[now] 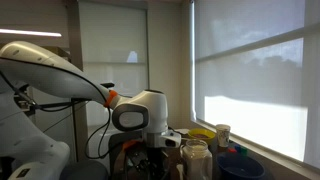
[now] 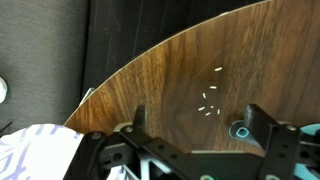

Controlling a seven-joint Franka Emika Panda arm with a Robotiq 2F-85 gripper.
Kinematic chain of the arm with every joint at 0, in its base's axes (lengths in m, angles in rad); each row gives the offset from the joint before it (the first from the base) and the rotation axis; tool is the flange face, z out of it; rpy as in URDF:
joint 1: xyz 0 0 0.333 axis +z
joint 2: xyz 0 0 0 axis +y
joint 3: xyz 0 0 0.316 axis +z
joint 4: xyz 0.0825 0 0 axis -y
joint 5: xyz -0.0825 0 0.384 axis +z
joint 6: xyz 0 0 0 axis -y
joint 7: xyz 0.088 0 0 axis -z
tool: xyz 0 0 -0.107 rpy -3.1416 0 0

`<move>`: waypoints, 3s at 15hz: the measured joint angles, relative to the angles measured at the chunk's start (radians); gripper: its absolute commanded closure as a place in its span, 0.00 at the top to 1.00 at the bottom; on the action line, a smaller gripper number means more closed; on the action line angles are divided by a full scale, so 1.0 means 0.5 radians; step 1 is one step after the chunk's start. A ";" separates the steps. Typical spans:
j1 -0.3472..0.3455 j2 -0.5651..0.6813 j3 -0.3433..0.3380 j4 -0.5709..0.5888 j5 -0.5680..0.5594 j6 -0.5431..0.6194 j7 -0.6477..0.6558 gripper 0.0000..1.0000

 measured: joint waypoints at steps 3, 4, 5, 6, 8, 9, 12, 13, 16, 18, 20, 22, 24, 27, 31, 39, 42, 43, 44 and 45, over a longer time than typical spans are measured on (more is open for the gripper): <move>0.000 0.000 0.000 0.000 0.000 0.000 0.000 1.00; 0.000 0.000 0.000 0.000 0.000 0.000 0.000 1.00; 0.002 0.001 -0.002 0.000 0.029 0.000 -0.003 1.00; 0.012 0.004 -0.014 0.000 0.092 0.000 -0.024 1.00; 0.051 0.016 -0.063 0.000 0.273 -0.001 -0.106 1.00; 0.075 0.022 -0.096 0.000 0.368 -0.003 -0.157 1.00; 0.136 0.048 -0.195 0.014 0.656 -0.084 -0.288 1.00; 0.144 0.062 -0.215 0.023 0.728 -0.126 -0.306 1.00; 0.145 0.120 -0.240 0.059 0.865 -0.213 -0.316 1.00; 0.145 0.160 -0.239 0.088 0.918 -0.231 -0.318 1.00; 0.146 0.199 -0.234 0.114 0.957 -0.233 -0.328 1.00; 0.147 0.241 -0.233 0.138 0.998 -0.235 -0.354 1.00; 0.147 0.289 -0.234 0.155 1.031 -0.236 -0.381 1.00; 0.139 0.362 -0.237 0.179 1.087 -0.238 -0.421 0.89; 0.114 0.426 -0.240 0.218 1.142 -0.266 -0.460 0.54; 0.050 0.520 -0.240 0.276 1.201 -0.295 -0.536 0.04; 0.026 0.523 -0.240 0.309 1.244 -0.335 -0.556 0.04; 0.024 0.525 -0.240 0.314 1.264 -0.339 -0.571 0.02; 0.023 0.525 -0.240 0.315 1.292 -0.339 -0.595 0.03; 0.023 0.525 -0.240 0.318 1.323 -0.339 -0.622 0.03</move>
